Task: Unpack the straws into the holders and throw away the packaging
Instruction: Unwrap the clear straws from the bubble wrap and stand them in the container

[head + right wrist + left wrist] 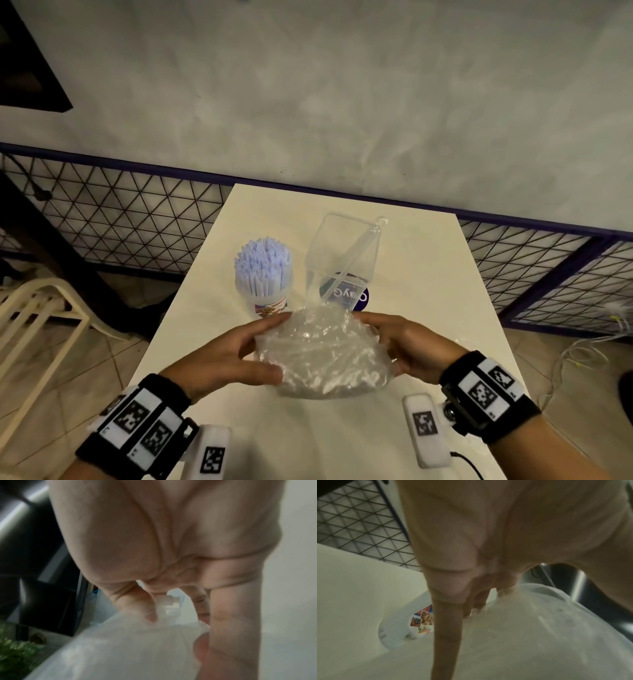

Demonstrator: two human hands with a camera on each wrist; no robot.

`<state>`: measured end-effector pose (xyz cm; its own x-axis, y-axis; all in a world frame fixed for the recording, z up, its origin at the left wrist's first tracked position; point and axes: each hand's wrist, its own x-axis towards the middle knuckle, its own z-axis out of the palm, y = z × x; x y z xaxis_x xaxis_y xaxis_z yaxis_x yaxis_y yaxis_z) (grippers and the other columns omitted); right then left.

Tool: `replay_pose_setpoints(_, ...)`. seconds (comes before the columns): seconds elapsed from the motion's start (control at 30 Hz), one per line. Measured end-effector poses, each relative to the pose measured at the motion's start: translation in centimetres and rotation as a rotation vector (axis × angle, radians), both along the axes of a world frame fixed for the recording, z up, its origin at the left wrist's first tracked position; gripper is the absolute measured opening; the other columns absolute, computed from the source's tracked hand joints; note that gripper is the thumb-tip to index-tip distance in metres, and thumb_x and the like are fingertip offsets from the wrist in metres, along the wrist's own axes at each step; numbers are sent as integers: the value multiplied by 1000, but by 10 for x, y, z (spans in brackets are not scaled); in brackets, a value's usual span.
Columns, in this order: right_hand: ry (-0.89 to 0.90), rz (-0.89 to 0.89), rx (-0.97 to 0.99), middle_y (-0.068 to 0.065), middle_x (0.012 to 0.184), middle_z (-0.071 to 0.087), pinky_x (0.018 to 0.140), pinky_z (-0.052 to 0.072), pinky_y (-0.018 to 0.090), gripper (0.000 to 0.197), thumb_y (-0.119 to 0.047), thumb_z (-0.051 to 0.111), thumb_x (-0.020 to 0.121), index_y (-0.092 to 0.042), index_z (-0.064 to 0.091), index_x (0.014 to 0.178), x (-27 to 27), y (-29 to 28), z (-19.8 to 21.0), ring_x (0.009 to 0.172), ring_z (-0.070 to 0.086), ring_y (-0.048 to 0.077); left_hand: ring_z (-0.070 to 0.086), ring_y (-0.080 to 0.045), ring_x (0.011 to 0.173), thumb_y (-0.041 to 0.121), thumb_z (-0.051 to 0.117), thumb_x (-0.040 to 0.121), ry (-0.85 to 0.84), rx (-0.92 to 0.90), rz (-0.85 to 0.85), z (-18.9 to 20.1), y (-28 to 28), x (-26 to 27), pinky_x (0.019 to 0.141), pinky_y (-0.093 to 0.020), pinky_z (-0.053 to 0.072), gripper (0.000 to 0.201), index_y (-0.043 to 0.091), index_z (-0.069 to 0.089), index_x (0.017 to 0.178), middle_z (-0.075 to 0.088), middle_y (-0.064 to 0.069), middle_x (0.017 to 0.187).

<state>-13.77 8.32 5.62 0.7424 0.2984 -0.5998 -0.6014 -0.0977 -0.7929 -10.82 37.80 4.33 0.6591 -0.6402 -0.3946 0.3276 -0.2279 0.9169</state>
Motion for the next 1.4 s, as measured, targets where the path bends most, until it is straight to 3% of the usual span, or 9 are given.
replay_pose_setpoints(0.13,-101,-80,-15,1,114,72,59,59,31,57,8,46,84,-30,72,117,7,-1,-6,80,70,19,45,6,128,27,95,49,-186,178,-44,-7,-2,8,105,-34,45,111,45,35,140,54,25,133)
replay_pose_setpoints(0.3,-911,-129,-569,-7,116,61,69,49,21,43,7,66,85,-27,71,110,5,-5,-22,95,60,5,57,2,112,31,92,52,-253,182,111,-18,-11,16,77,-35,59,87,54,49,124,64,21,119)
replay_pose_setpoints(0.43,-724,-118,-234,3,108,70,83,53,28,33,1,62,85,-16,68,113,3,-14,-13,101,65,14,61,1,106,21,90,60,-273,165,188,-26,-14,18,74,-40,60,78,54,51,120,68,17,114)
replay_pose_setpoints(0.63,-648,97,-303,-1,106,66,93,55,28,53,0,83,73,-22,64,117,-5,-24,6,108,62,15,62,0,106,33,91,51,-274,141,225,-34,-15,17,71,-30,58,82,53,52,120,70,12,112)
replay_pose_setpoints(0.87,-972,108,-567,-1,69,55,64,51,30,38,-6,85,71,-23,51,67,9,-11,6,64,47,7,60,3,109,27,92,55,-364,198,186,-39,-17,21,90,-37,55,83,62,48,116,67,23,113)
replay_pose_setpoints(1.0,-1244,116,-693,-5,68,46,58,35,24,38,4,63,72,-26,40,66,10,-1,-16,65,36,6,60,3,109,28,92,55,-402,215,198,-42,-17,21,96,-33,52,89,63,44,120,67,25,111)
replay_pose_setpoints(1.13,-1369,46,-806,-5,77,49,63,39,26,37,3,64,78,-27,43,77,-3,12,-36,75,38,9,59,2,112,33,92,54,-431,217,221,-46,-16,19,100,-31,50,93,58,42,128,67,24,114)
replay_pose_setpoints(1.27,-1180,82,-865,-19,84,49,79,43,40,26,-39,69,74,-31,51,92,-17,18,-19,86,44,2,60,2,110,38,91,53,-447,212,233,-47,-16,19,98,-34,51,90,57,44,127,67,24,112)
replay_pose_setpoints(1.4,-1140,34,-960,-19,84,50,88,30,37,36,-68,61,79,-35,46,82,-16,27,-14,92,46,-3,61,5,106,36,91,55,-476,218,241,-46,-20,21,96,-32,52,85,61,44,121,67,27,108)
